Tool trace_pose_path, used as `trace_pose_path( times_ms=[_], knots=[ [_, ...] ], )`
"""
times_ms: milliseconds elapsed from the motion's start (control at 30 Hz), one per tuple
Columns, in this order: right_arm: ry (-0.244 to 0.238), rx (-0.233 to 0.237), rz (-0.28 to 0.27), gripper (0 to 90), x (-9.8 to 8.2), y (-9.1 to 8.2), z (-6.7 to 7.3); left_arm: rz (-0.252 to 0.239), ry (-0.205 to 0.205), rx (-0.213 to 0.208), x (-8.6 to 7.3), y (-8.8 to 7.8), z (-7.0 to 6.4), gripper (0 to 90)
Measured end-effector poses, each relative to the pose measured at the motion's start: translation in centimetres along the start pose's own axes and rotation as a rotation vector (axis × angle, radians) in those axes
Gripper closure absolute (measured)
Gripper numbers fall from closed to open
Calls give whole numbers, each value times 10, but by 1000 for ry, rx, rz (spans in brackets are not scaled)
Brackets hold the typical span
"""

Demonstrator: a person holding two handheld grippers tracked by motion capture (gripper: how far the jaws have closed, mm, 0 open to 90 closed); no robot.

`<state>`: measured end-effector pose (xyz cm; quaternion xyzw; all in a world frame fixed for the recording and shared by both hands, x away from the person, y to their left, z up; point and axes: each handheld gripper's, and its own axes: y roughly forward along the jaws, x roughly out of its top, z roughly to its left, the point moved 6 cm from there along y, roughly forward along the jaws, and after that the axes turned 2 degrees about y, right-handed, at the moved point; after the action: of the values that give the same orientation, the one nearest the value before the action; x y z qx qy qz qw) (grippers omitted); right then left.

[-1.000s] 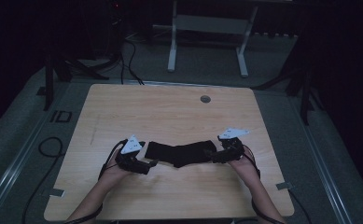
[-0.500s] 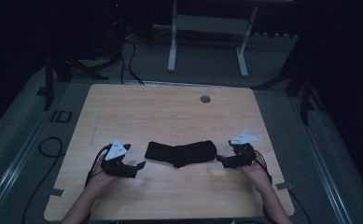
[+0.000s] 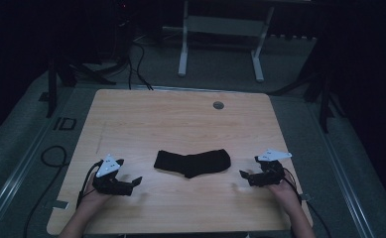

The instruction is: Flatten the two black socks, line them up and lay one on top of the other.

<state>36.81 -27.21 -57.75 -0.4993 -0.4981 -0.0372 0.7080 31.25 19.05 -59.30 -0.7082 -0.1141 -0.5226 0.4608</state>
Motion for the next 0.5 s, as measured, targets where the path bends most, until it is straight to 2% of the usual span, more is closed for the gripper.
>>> trace_pose_path(
  times_ms=[133, 233, 500],
  knots=[
    [1, 1, 6, 120, -9, -9, 0, -2, -14, 5, -6, -6, 2, 30],
    [6, 8, 20, 120, -18, -13, -1, -9, -3, 16, -8, -10, 1, 31],
    [49, -32, -7, 121, -31, -29, -10, -16, -17, 31, -11, -20, 1, 31]
  ],
)
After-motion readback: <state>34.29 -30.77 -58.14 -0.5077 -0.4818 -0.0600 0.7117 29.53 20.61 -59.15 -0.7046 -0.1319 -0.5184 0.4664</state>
